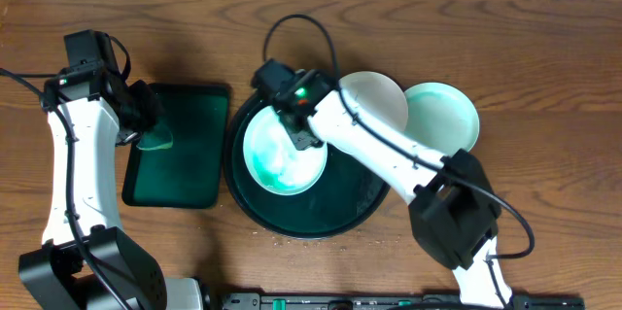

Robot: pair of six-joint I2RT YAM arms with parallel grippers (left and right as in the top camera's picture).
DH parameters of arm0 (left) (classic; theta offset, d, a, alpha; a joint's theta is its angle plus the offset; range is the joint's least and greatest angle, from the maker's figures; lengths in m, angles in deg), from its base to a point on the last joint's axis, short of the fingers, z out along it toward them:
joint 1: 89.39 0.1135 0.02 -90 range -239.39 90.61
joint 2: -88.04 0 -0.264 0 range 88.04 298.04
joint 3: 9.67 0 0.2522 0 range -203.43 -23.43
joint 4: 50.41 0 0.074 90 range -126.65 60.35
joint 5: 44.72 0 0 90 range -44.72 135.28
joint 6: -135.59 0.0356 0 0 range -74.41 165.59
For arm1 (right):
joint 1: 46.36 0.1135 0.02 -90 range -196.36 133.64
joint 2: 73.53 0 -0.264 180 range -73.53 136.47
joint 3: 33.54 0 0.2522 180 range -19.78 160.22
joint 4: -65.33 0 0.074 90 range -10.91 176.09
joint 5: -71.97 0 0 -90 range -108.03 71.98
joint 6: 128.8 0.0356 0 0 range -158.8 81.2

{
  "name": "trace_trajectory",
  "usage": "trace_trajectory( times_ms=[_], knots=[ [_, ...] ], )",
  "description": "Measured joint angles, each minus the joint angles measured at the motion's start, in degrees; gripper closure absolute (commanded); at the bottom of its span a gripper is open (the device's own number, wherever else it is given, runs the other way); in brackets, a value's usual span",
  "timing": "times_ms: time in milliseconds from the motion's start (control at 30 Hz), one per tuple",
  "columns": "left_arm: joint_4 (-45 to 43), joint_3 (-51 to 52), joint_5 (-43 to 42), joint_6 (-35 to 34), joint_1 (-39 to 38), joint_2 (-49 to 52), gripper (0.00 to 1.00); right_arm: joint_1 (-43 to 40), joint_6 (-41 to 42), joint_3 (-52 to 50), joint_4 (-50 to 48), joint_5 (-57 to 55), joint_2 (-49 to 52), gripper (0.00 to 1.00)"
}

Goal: Clean dirty plates on tray and stack at the side

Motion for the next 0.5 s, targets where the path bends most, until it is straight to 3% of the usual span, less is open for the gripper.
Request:
trace_trajectory(
  times_ms=[400,500],
  knots=[
    [-0.98,0.0,0.0,-0.59,0.0,0.0,0.93,11.89,5.31,5.03,8.39,-38.71,-0.24,0.99],
    [-1.18,0.0,0.0,-0.63,0.0,0.0,0.93,12.87,6.6,5.05,8.63,-43.39,-0.87,0.99]
  ],
)
